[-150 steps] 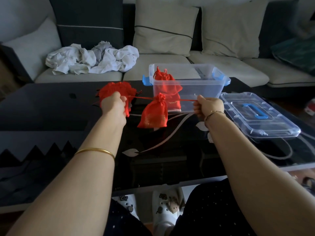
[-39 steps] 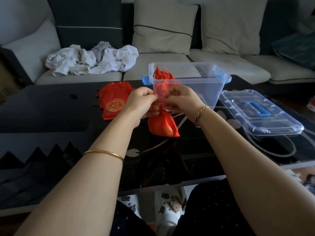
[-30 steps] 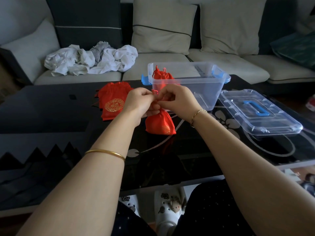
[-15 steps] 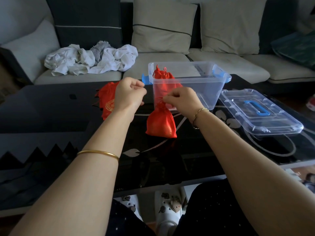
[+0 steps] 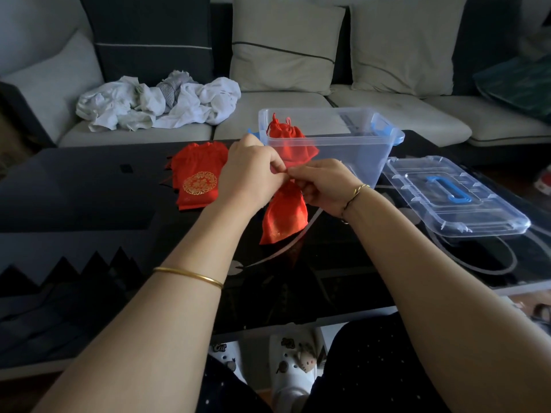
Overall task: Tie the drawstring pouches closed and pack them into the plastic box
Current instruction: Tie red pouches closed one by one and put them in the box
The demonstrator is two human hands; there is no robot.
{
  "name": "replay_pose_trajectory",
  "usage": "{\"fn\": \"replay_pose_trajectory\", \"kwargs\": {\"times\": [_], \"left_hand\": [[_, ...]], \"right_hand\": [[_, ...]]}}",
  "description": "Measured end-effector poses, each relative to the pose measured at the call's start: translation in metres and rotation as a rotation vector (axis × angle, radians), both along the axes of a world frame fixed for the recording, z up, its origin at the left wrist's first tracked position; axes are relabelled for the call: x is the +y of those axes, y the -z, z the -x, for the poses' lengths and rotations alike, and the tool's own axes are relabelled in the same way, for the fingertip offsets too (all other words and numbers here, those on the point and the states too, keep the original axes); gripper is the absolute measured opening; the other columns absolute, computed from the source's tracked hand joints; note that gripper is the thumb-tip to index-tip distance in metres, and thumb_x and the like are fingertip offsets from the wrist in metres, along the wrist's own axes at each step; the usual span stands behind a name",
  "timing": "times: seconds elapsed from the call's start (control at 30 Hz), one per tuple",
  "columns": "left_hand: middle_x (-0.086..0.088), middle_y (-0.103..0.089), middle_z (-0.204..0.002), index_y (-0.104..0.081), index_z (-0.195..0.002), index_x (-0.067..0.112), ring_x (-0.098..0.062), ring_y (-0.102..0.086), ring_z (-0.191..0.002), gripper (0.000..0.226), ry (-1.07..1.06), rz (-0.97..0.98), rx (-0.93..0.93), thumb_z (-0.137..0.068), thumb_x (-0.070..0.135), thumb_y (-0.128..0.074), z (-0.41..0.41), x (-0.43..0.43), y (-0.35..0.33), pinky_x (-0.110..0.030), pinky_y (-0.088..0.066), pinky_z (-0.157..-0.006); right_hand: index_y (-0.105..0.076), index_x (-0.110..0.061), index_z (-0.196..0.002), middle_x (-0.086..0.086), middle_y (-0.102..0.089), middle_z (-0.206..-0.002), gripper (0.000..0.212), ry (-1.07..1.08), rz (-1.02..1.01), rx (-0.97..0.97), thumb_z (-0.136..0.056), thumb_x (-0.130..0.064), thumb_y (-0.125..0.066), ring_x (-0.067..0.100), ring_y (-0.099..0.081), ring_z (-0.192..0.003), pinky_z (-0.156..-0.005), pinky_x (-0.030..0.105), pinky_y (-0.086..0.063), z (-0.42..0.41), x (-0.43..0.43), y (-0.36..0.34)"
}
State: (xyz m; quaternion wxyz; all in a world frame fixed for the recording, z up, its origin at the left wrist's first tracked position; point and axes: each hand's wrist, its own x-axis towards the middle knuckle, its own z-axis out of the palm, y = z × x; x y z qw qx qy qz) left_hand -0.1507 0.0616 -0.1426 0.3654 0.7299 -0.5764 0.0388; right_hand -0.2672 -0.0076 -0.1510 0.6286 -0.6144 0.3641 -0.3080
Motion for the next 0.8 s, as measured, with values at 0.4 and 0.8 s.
{"fn": "replay_pose_trajectory", "kwargs": {"times": [0.4, 0.8], "left_hand": [[-0.013, -0.052, -0.09, -0.054, -0.075, 0.007, -0.025, -0.051, -0.082, 0.016, 0.037, -0.21, 0.177, -0.09, 0.008, -0.049, -0.002, -0.006, 0.002, -0.032, -0.038, -0.072], [-0.007, -0.056, -0.082, -0.051, -0.073, 0.014, -0.018, -0.058, -0.074, 0.023, 0.0, -0.046, 0.777, -0.095, 0.013, -0.046, -0.008, -0.019, -0.001, -0.036, -0.053, -0.078]], "right_hand": [[-0.068, 0.008, -0.09, 0.001, -0.052, -0.065, 0.022, 0.197, 0.52, 0.4, -0.087, -0.012, -0.06, 0.007, -0.042, -0.055, -0.057, 0.02, -0.038, 0.019, -0.026, 0.021], [-0.05, -0.014, -0.117, 0.005, -0.064, -0.107, 0.051, -0.017, 0.377, 0.407, -0.074, -0.026, -0.075, 0.021, -0.064, -0.096, -0.083, 0.043, -0.055, 0.014, -0.005, 0.04]]}}
